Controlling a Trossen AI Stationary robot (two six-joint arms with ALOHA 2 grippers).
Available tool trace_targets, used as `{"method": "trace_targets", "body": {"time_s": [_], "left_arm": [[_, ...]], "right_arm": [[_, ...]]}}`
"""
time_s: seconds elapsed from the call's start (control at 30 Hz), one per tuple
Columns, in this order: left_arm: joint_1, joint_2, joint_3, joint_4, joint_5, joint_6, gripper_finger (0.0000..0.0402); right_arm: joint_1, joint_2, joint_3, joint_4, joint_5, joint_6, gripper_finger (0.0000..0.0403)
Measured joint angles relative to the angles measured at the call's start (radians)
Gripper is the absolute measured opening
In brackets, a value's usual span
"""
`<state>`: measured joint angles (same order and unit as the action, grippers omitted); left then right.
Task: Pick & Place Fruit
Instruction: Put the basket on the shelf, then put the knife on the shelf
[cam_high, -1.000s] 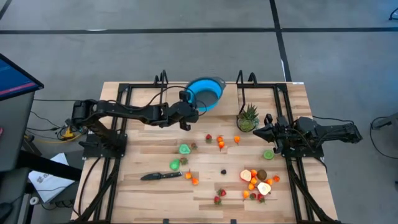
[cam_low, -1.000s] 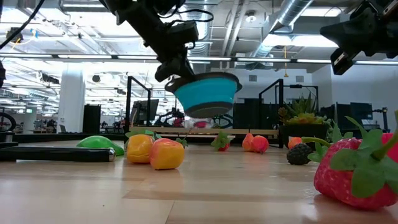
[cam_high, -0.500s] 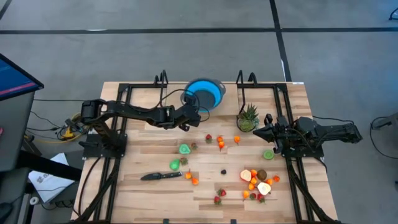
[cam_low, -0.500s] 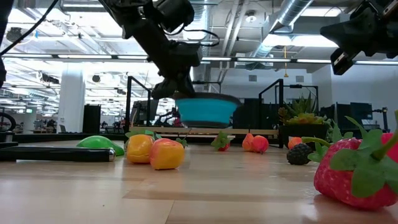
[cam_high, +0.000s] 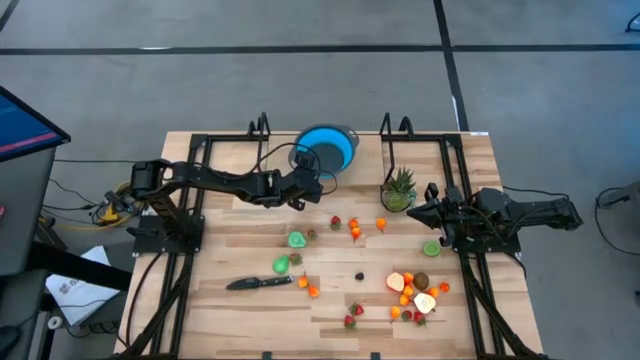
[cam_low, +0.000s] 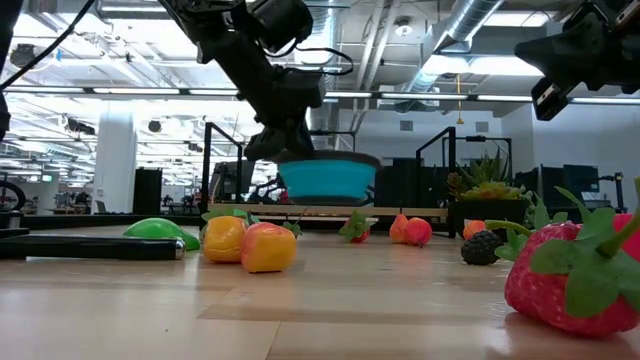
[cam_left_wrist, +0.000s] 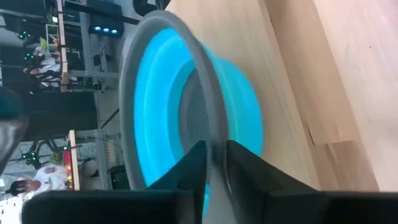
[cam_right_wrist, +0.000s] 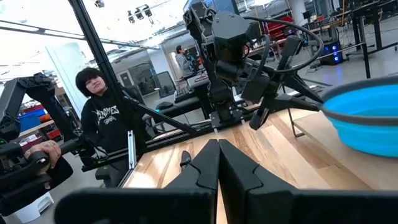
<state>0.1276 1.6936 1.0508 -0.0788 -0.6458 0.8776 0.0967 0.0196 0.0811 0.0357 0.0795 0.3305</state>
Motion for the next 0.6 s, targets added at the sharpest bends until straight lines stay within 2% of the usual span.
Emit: {"method": "trace_targets", "body": {"time_s": [0.27,0.6], "left_arm": [[-0.015,-0.005,0.000,-0.001,0.006,0.006,0.0118],[-0.074,-0.060,0.001,0.012,0.006,0.006,0.0127]], "right_arm": [[0.000,0.000,0.000,0.000,0.000,0.000,0.0000],[0.000,0.000,0.000,0.001,0.000,0.000,0.0000]]}}
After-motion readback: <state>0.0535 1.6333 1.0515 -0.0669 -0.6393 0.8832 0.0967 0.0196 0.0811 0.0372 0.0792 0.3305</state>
